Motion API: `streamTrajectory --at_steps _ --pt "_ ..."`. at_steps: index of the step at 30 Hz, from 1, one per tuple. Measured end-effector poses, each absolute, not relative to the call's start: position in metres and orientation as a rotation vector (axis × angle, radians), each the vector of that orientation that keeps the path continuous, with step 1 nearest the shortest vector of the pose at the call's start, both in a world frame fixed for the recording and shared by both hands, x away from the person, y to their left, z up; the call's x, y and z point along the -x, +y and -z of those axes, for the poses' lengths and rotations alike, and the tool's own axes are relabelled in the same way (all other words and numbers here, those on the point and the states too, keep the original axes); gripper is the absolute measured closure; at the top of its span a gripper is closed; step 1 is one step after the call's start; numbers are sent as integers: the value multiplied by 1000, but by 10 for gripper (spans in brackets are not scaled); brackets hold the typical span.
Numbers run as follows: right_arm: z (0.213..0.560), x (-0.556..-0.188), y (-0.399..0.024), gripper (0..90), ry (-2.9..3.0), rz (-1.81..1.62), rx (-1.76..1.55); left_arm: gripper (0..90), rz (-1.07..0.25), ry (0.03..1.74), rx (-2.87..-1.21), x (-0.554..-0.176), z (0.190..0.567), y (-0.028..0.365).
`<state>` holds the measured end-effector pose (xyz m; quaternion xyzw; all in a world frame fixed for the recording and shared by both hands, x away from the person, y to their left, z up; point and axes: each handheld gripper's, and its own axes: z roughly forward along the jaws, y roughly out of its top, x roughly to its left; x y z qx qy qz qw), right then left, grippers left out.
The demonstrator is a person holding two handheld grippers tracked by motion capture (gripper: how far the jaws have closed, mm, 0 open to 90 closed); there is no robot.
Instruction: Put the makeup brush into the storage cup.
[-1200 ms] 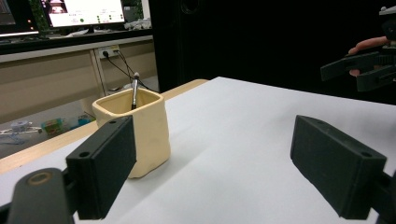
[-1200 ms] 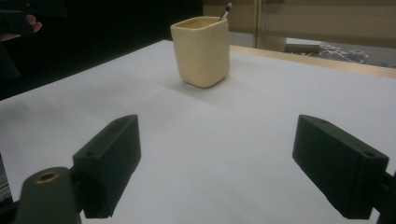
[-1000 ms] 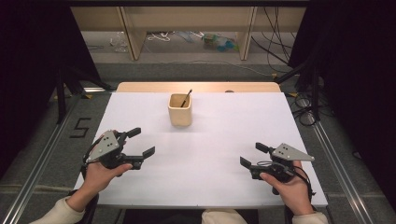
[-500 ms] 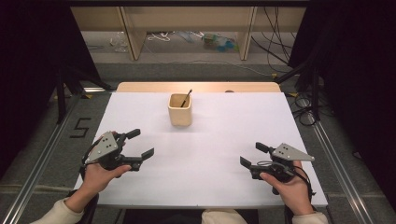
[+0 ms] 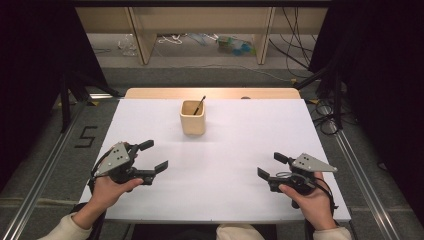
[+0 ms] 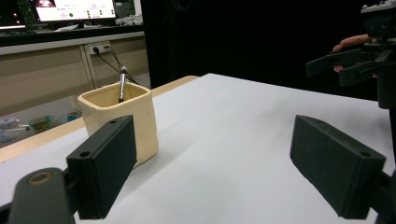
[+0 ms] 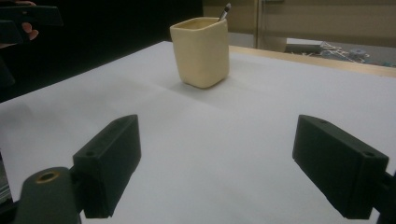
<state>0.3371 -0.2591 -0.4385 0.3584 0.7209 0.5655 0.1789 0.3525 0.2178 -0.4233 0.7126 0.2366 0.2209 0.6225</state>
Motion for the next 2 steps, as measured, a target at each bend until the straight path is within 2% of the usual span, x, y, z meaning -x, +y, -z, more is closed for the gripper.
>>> streamTrajectory --at_steps 2 --pt "438 -337 -260 165 2042 -1585 -1018 145 -510 544 -1636 -352 423 218"
